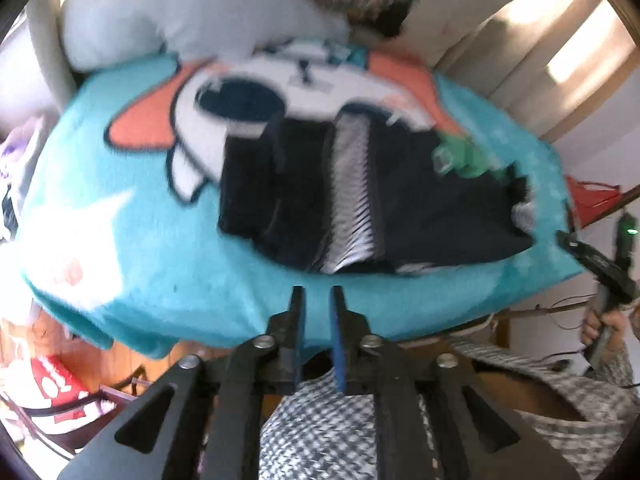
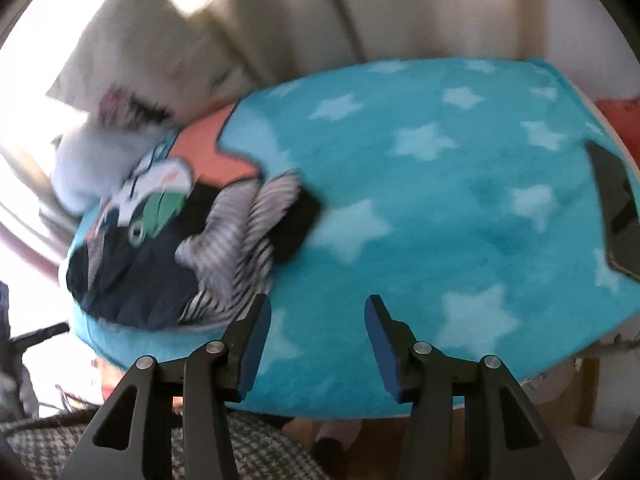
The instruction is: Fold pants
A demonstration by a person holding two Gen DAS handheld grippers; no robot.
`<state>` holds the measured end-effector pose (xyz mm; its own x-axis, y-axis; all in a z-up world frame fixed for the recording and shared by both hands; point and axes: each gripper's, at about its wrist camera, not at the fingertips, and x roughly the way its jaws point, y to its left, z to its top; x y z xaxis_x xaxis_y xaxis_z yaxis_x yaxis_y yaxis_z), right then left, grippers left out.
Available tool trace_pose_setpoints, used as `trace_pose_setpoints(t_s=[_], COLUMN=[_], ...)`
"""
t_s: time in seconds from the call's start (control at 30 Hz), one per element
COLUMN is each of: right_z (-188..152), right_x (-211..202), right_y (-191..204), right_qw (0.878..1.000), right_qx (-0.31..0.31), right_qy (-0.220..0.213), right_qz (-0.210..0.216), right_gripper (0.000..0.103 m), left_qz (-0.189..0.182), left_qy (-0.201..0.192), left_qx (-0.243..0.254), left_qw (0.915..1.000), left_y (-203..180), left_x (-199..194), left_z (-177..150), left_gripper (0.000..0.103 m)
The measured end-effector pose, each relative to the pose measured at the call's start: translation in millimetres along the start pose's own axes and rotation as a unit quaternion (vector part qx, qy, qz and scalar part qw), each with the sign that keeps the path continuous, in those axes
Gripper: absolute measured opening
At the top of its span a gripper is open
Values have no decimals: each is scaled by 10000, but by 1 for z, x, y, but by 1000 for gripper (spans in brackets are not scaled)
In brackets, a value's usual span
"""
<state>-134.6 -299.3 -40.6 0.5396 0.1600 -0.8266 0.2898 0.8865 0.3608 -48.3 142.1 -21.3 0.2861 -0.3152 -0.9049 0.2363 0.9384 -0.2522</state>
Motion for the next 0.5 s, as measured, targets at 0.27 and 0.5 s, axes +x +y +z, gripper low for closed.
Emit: trace_pose_setpoints(t_s=[0.27, 0.5], right_z=[39, 44], right_x=[54, 45], right_y=[-5, -14], right_qw=[9954, 9859], right_qx=[718, 1226], right_qy=[15, -43], right_qz=[632, 1139], right_gripper=[53, 4], left_qz=[-93, 386], left_qy=[-266, -123], left_qx=[178, 149], left_qw=[9994, 9991], left_y=[-45, -56], left_x=[57, 97], left_z=[63, 66], left_gripper=[31, 31])
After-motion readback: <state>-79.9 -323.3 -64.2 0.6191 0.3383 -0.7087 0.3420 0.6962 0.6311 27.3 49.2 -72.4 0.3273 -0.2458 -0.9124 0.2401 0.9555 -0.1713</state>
